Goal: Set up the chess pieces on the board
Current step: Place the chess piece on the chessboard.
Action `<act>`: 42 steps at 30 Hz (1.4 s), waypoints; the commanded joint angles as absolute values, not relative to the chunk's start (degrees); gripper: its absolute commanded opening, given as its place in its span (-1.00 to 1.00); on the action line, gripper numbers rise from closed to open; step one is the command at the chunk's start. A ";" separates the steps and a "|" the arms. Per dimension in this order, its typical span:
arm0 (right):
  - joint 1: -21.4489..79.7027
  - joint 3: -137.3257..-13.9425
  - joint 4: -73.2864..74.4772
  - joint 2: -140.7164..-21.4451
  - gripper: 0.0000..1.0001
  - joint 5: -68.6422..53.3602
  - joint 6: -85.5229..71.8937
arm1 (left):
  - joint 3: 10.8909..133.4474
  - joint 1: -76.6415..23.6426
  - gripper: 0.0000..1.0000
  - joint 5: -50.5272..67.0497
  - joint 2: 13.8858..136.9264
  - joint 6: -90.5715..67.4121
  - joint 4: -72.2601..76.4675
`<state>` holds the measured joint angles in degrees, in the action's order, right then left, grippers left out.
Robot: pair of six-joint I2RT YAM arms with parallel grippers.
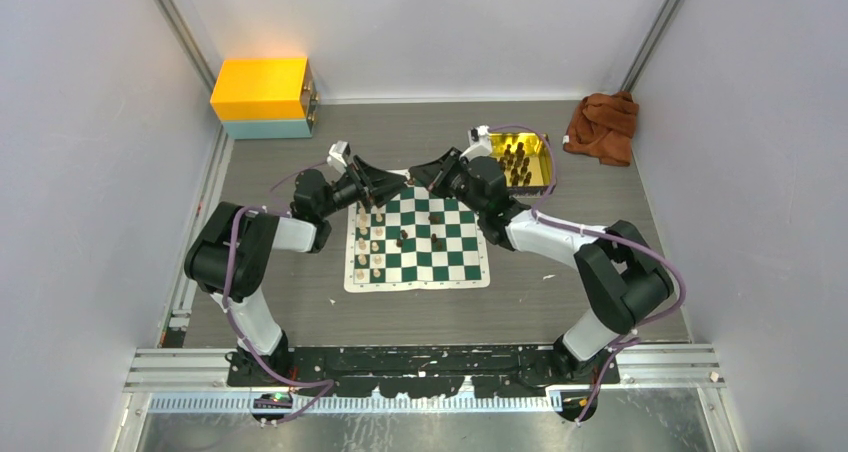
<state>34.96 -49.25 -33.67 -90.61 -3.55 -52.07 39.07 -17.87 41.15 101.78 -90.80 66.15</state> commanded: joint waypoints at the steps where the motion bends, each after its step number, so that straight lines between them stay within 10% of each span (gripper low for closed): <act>1: 34.83 -51.84 -38.29 -91.58 -0.99 -4.55 -53.85 | 40.68 -17.49 -0.29 42.57 100.11 -89.56 70.37; 42: 35.28 -52.40 -41.39 -94.36 -0.98 -7.88 -58.42 | 42.01 -17.58 -0.53 44.30 104.24 -92.31 76.24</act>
